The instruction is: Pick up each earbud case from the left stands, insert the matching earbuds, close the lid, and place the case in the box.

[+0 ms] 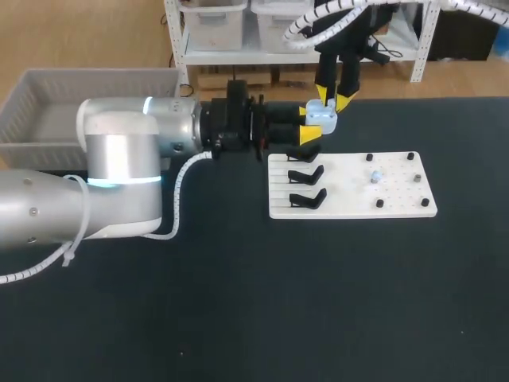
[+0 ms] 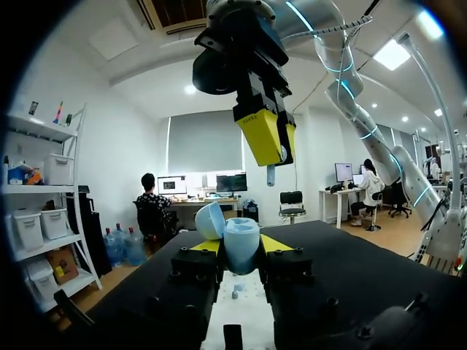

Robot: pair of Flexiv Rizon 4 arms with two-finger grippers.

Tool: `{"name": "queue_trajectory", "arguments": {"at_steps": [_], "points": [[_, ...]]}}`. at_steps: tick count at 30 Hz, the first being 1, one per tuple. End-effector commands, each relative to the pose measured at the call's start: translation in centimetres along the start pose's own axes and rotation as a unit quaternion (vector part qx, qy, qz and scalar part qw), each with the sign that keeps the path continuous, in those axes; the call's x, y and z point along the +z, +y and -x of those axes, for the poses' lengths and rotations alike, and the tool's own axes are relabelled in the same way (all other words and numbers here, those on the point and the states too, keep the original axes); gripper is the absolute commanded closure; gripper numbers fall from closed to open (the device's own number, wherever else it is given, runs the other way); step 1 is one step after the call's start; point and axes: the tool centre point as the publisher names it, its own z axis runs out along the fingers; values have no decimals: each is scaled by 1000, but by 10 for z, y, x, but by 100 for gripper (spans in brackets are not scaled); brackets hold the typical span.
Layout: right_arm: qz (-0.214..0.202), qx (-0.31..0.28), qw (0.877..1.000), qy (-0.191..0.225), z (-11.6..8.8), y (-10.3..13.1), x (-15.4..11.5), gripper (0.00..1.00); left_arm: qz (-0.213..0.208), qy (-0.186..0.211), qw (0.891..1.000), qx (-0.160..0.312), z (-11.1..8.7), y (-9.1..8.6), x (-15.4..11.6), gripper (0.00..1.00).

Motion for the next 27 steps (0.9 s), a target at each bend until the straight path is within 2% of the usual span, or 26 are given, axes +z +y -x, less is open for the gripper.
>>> {"name": "queue_trajectory", "arguments": {"at_steps": [1,17,27], "points": [[-6,3,1000,-1,2,4,3,100,3,-1,1000,1,1,-4,-2,100],[-30,8,999,-39,4,9,12,100,-1,-5,1000,-1,1,-6,-2,100],[-42,8,998,-47,5,15,15,100,-1,-5,1000,-1,1,-6,-2,100]]}}
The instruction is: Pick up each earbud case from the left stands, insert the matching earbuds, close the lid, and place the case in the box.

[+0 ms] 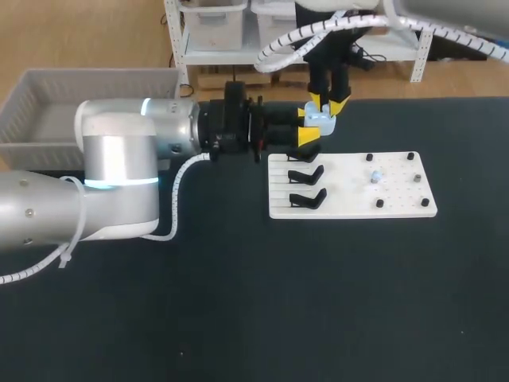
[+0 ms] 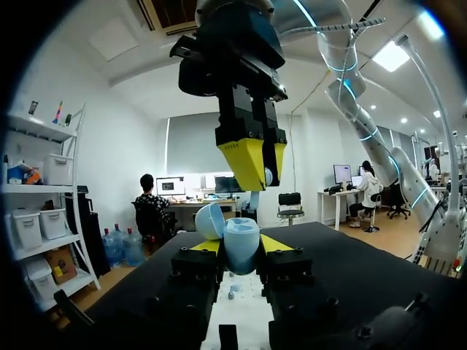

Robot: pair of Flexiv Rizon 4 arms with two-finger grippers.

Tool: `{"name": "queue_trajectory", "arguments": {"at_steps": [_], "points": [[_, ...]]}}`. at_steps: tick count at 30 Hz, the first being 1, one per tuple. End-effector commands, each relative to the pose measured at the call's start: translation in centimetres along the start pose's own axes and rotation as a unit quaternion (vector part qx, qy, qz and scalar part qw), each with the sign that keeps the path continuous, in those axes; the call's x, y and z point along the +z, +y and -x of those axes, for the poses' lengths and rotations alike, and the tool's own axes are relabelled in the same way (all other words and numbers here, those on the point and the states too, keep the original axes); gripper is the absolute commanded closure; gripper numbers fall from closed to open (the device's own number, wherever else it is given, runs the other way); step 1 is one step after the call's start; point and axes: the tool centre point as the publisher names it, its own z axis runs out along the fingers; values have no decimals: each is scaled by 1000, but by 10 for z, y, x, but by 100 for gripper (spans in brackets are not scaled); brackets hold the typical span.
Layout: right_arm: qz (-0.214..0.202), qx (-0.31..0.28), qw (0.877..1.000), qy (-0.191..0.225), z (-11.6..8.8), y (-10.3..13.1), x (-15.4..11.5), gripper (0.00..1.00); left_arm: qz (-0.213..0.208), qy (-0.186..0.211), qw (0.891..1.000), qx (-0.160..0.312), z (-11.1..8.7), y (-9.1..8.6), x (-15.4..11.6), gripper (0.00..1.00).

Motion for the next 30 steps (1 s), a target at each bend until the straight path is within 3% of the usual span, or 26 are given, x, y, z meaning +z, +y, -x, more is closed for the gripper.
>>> {"name": "queue_trajectory", "arguments": {"at_steps": [1,30], "points": [[-6,1,1000,0,1,5,0,100,2,-1,1000,1,0,-2,0,100],[-18,12,1000,14,12,10,10,100,2,-1,1000,1,0,-2,0,100]]}}
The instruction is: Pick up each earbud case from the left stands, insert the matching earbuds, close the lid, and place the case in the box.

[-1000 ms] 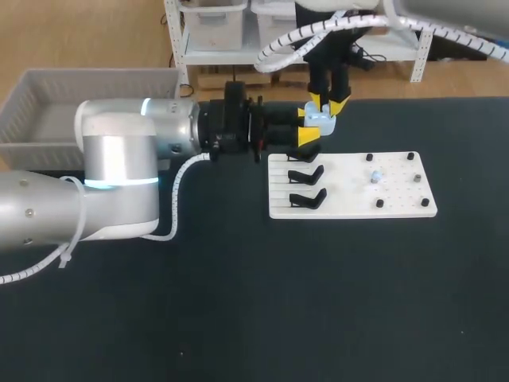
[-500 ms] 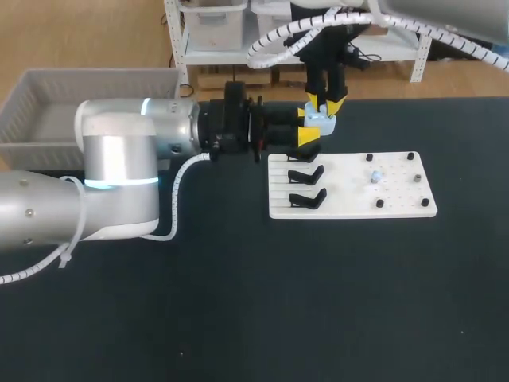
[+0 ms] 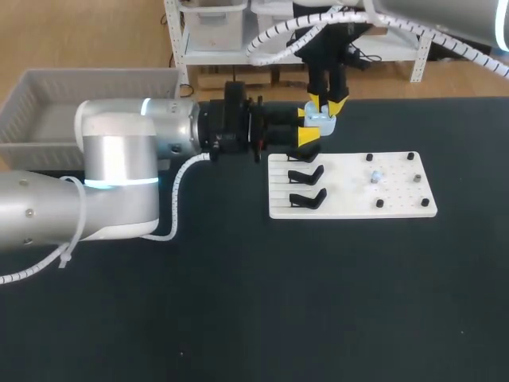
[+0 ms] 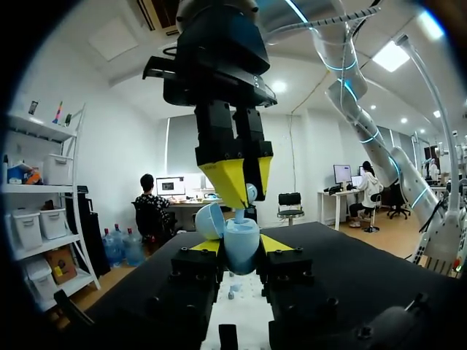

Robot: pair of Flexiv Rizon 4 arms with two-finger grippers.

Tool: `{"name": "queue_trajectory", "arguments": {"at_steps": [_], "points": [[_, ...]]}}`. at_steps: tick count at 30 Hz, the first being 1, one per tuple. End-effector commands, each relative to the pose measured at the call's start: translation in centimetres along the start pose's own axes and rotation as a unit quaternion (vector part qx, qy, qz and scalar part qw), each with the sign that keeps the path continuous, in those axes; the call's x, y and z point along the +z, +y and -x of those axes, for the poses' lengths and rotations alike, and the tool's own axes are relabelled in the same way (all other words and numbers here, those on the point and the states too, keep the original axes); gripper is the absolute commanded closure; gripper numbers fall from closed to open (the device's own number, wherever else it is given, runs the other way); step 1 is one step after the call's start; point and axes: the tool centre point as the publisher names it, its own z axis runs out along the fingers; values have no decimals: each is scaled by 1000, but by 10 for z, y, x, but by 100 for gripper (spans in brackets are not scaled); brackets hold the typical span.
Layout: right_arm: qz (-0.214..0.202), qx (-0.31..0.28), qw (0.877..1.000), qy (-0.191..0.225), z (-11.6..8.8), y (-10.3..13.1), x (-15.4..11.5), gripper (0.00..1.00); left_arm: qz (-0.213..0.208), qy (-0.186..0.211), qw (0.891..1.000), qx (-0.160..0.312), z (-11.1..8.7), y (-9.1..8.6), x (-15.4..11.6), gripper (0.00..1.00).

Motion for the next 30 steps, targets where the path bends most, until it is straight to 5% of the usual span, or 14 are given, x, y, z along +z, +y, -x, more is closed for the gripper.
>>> {"name": "queue_trajectory", "arguments": {"at_steps": [1,15,17,18,20,21,28,30], "points": [[-3,1,1000,2,2,1,0,100,2,-1,1000,1,0,-1,0,100],[-6,2,1000,7,4,1,5,100,2,-1,1000,1,0,-1,0,100],[4,-2,1000,9,2,-1,3,57,2,-1,1000,1,0,-1,0,100],[7,-3,1000,8,1,-3,1,51,2,-1,1000,1,0,-1,0,100],[18,-4,1000,7,-3,-11,-3,12,2,-1,1000,1,0,-1,0,100],[26,-6,1000,5,-6,-17,-6,0,2,-1,1000,1,0,-1,0,100],[93,-37,995,-12,-16,-60,-21,8,2,-1,1000,1,0,-1,0,100],[117,-54,992,-17,-10,-70,-19,27,2,-1,1000,1,0,-1,0,100]]}}
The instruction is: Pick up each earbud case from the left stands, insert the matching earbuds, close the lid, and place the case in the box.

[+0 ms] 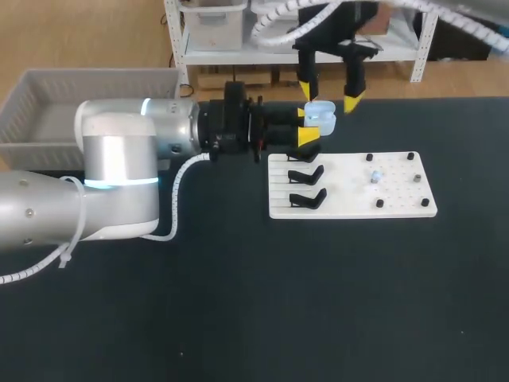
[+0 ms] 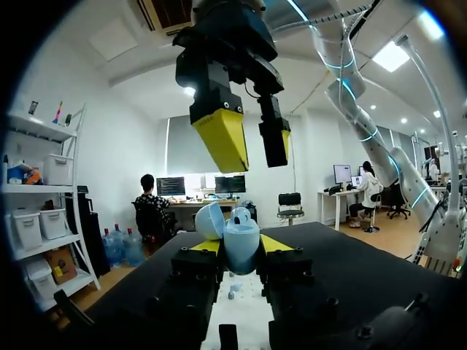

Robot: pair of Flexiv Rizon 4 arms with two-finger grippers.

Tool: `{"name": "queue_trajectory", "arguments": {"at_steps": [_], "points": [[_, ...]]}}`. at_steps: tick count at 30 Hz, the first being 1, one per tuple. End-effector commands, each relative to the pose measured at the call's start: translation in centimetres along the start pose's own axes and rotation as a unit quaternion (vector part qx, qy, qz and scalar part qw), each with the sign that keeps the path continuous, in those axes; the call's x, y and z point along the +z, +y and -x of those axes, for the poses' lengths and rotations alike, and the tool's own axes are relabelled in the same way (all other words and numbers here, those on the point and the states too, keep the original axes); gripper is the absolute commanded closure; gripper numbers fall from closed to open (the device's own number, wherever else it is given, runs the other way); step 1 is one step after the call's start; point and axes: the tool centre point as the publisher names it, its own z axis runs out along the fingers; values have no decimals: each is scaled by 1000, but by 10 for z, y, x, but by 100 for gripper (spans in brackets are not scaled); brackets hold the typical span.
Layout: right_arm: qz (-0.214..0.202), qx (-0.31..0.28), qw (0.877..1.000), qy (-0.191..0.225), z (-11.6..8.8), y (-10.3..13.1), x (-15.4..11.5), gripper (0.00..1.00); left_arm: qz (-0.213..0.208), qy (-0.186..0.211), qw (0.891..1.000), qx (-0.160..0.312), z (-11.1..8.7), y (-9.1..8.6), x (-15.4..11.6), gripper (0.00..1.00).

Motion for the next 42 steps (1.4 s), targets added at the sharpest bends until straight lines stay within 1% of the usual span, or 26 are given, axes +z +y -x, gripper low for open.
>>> {"name": "queue_trajectory", "arguments": {"at_steps": [1,3,5,6,8,11,13,17,21,25,29,31,34,38,42], "points": [[110,-17,993,-38,-3,-58,9,28,2,0,1000,1,0,-2,0,100],[139,-43,988,-44,-1,-67,10,26,2,0,1000,1,0,-2,0,100],[144,-65,985,-68,2,-75,13,36,2,0,1000,1,0,-2,0,100],[151,-75,983,-67,5,-78,15,43,2,0,1000,1,0,-2,0,100],[163,-83,981,-65,10,-84,19,42,2,0,1000,1,0,-2,0,100],[168,-95,979,-58,20,-90,28,45,2,0,1000,1,0,-2,0,100],[169,-106,978,-55,27,-94,33,41,2,0,1000,1,0,-2,0,100],[175,-124,976,-47,36,-98,45,49,2,0,1000,1,0,-2,0,100],[182,-140,973,-36,42,-100,59,49,2,0,1000,1,0,-2,0,100],[186,-150,971,-28,48,-102,72,50,2,0,1000,1,0,-2,0,100],[188,-159,969,-20,52,-102,86,44,2,0,1000,1,0,-2,0,100],[181,-156,971,-22,53,-99,93,46,2,0,1000,1,0,-2,0,100],[161,-155,974,-31,55,-93,105,43,2,0,1000,1,0,-2,0,100],[157,-140,977,-25,58,-87,116,50,2,0,1000,1,0,-2,0,100],[145,-126,981,-21,62,-80,127,51,2,0,1000,1,0,-2,0,100]]}}
